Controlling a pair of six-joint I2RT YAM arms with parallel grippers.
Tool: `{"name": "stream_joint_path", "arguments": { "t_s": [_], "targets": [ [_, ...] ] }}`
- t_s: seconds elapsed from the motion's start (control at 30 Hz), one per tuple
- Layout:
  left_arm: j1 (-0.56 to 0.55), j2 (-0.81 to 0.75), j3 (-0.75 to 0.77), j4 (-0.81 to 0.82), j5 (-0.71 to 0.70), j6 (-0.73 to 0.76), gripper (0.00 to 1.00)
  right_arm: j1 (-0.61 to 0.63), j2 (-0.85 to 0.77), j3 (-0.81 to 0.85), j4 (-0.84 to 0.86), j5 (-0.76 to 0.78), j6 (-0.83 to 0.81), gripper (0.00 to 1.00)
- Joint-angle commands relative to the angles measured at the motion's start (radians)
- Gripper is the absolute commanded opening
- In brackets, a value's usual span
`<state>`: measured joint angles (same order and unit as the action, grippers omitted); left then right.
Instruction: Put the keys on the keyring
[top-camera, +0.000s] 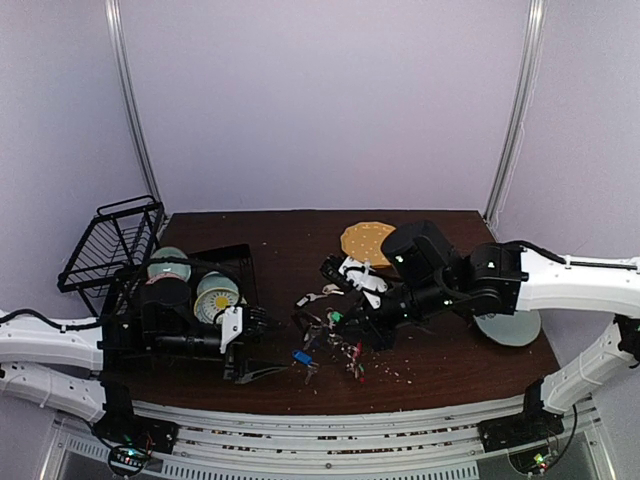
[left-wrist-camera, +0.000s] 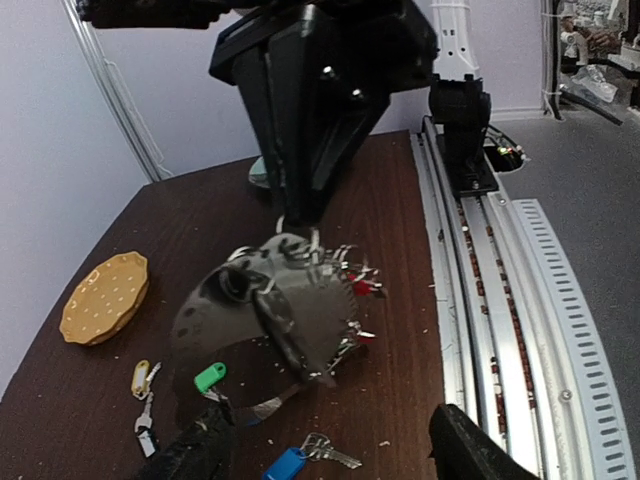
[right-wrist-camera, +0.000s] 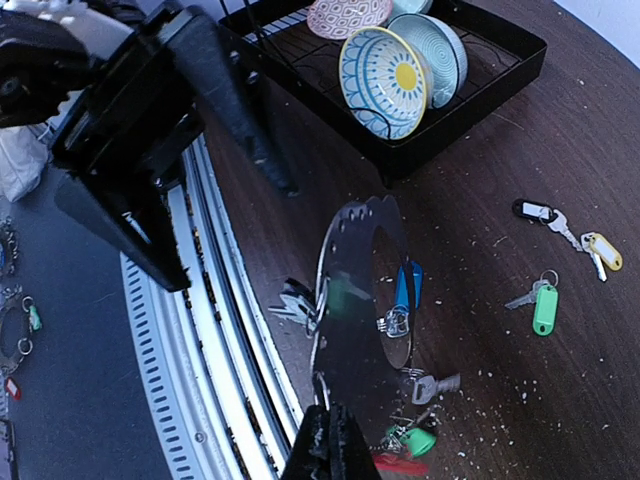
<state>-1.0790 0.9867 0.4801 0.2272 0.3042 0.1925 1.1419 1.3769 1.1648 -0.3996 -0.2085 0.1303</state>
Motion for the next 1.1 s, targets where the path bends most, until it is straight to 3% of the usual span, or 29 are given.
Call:
{"name": "stream_joint_path", "arguments": {
  "t_s": [0.0,0.23,0.33,0.67,0.8,0.97,1.07],
  "targets": [
    [0.004,0.041,0.111,-0.085,-0.097,0.159,0.71,0.004,-0.040,0.022,-0.060,-0.080,-0.051,0.00],
    [0.004,0.129,0.155,-0.077,-0.011,0.214,0.72,0.002,0.000,0.081,-0.149,-0.104,-0.141,0.00],
    [0.002,0.167,0.158,-0.068,0.002,0.226,0.67,0.002,0.007,0.090,-0.155,-0.112,-0.155,0.00],
    [-0.052,0.167,0.154,-0.030,-0.099,0.278,0.02,0.000,0.015,0.120,-0.185,-0.086,-0.119,0.00],
    [-0.105,0.133,0.118,0.001,-0.226,0.285,0.00,-0.010,0.031,0.168,-0.220,0.031,-0.017,0.00],
    [-0.229,0.148,0.076,0.176,-0.640,0.344,0.00,-0.025,0.084,0.239,-0.269,0.123,0.127,0.00],
    [-0.278,0.196,0.054,0.293,-0.793,0.402,0.00,-0.027,0.082,0.238,-0.228,0.156,0.181,0.00]
  ]
}}
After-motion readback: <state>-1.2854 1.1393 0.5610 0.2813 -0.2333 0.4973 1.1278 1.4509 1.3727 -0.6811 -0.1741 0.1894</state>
